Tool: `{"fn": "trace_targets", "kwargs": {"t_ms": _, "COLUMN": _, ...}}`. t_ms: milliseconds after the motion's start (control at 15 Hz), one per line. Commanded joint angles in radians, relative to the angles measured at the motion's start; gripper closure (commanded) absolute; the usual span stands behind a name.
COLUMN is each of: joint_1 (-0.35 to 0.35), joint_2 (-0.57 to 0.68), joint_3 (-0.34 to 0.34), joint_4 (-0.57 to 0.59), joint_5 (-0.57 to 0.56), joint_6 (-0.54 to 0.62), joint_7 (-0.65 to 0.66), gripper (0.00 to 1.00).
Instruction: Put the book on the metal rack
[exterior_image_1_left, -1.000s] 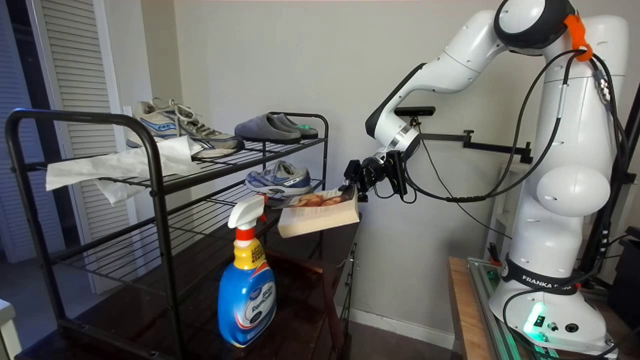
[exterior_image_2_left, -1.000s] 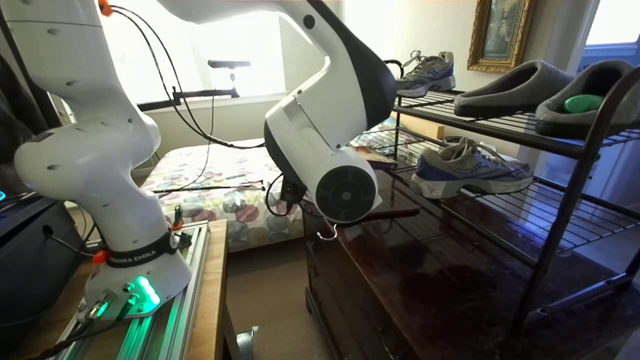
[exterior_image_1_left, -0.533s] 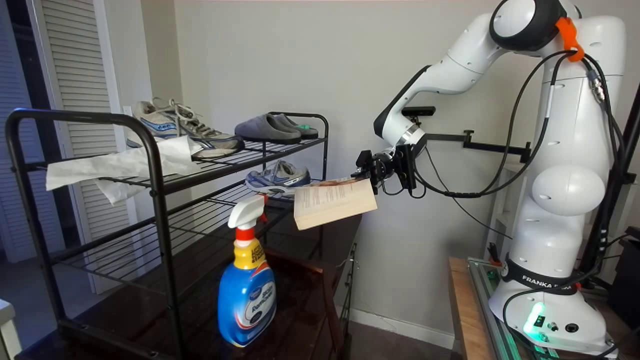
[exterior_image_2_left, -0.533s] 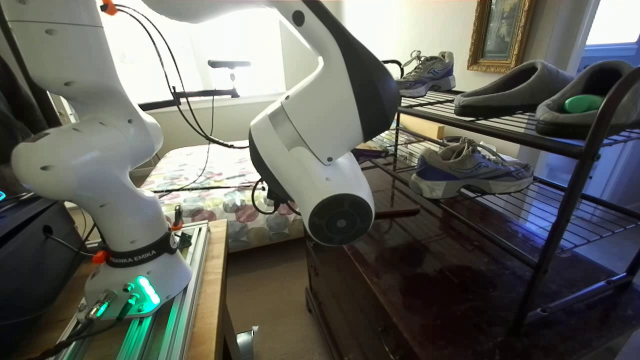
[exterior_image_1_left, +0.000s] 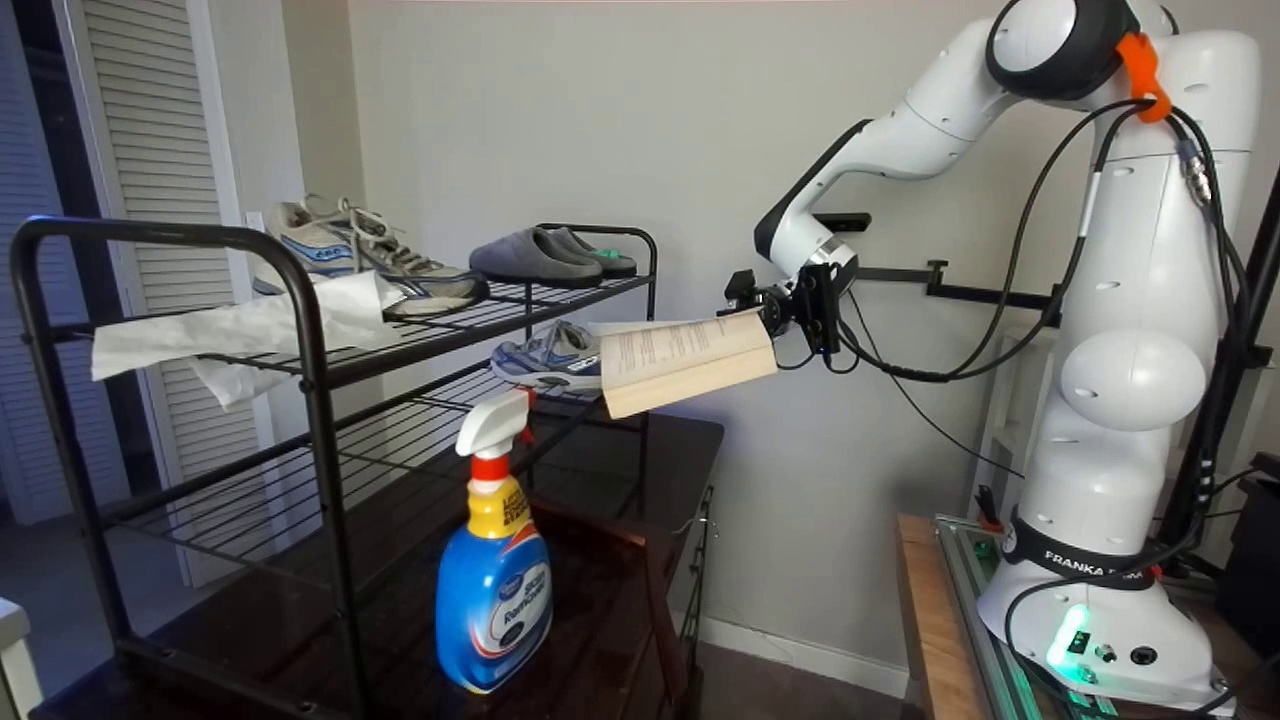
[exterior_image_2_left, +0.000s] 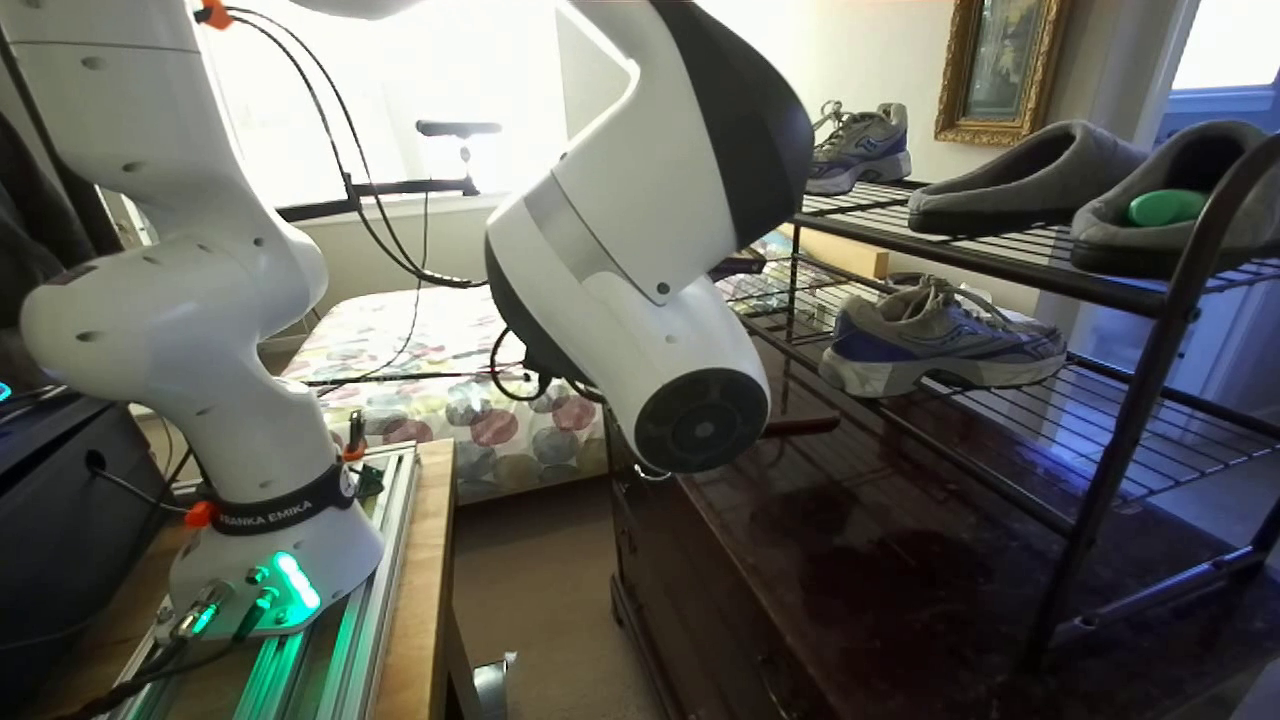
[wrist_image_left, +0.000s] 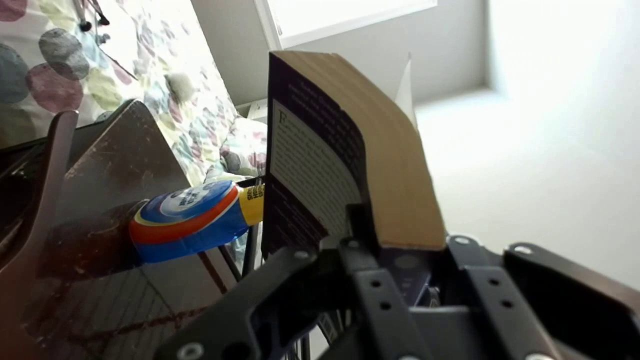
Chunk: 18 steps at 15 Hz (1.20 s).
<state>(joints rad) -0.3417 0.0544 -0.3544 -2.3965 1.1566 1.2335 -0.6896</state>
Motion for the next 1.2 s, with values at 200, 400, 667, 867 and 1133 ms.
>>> {"fn": "trace_targets", "kwargs": {"t_ms": 200, "joint_1": 0.004, "joint_2": -0.1, "joint_3": 0.008, "joint_4": 0.019, "joint_5": -0.05, "joint_6": -0.091, "joint_7": 0.083, "gripper": 0.93}}
{"fn": "trace_targets", "kwargs": {"t_ms": 400, "joint_1": 0.006, "joint_2": -0.138, "joint_3": 0.014, "joint_4": 0.027, "joint_5": -0.06, "joint_6": -0.119, "joint_7": 0.105, "gripper": 0.93}}
{"fn": "trace_targets", "kwargs": {"t_ms": 667, "joint_1": 0.01, "joint_2": -0.203, "joint_3": 0.024, "joint_4": 0.016, "joint_5": 0.026, "joint_6": -0.079, "joint_7": 0.111, "gripper": 0.93}}
{"fn": "trace_targets", "kwargs": {"t_ms": 867, "joint_1": 0.022, "joint_2": -0.243, "joint_3": 0.046, "joint_4": 0.002, "joint_5": 0.176, "joint_6": 0.014, "joint_7": 0.13, "gripper": 0.93}}
{"fn": "trace_targets", "kwargs": {"t_ms": 1133, "joint_1": 0.063, "joint_2": -0.278, "joint_3": 0.12, "joint_4": 0.024, "joint_5": 0.327, "joint_6": 0.226, "joint_7": 0.167, "gripper": 0.93}}
